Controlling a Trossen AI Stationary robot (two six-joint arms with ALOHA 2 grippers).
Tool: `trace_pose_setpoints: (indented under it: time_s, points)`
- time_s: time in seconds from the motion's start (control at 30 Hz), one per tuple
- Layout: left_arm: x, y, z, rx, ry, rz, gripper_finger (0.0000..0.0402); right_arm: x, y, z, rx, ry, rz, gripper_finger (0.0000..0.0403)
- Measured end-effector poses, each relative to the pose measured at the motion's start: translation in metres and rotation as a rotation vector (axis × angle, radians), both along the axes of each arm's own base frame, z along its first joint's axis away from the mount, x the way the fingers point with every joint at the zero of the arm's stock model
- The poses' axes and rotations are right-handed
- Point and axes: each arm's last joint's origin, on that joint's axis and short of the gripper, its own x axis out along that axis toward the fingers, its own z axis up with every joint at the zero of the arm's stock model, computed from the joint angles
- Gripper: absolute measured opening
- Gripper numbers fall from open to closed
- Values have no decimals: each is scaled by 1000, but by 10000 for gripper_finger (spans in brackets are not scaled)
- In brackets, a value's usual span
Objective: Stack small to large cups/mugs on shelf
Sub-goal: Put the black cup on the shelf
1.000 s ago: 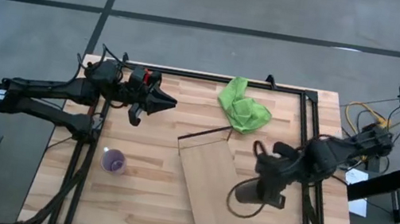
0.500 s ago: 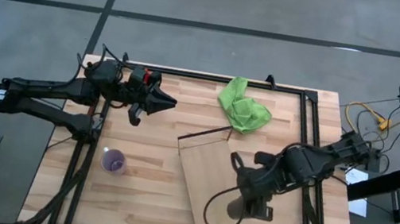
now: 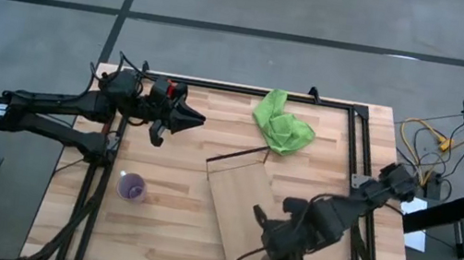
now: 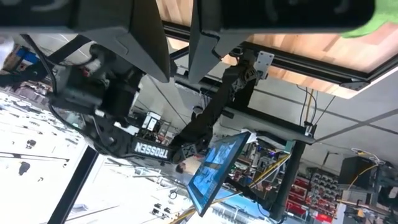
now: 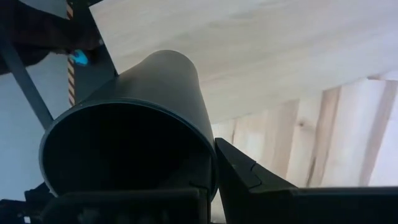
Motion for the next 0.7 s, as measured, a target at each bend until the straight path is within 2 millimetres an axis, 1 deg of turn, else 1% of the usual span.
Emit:
trace_pose_setpoints:
  time_s: [0.2,0.33,0.53,0.7]
  points:
    - [0,0,0,-1,1,0,47,7,20,-21,-51,24,54,9]
    - [0,0,0,0,1,0,47,11,25,-30,-87,32,59,9]
    - [0,0,0,-1,0,0,47,18,30,-37,-76,8,60,9]
    - [1,0,0,-1,0,0,47,17,34,-38,-68,5,68,9]
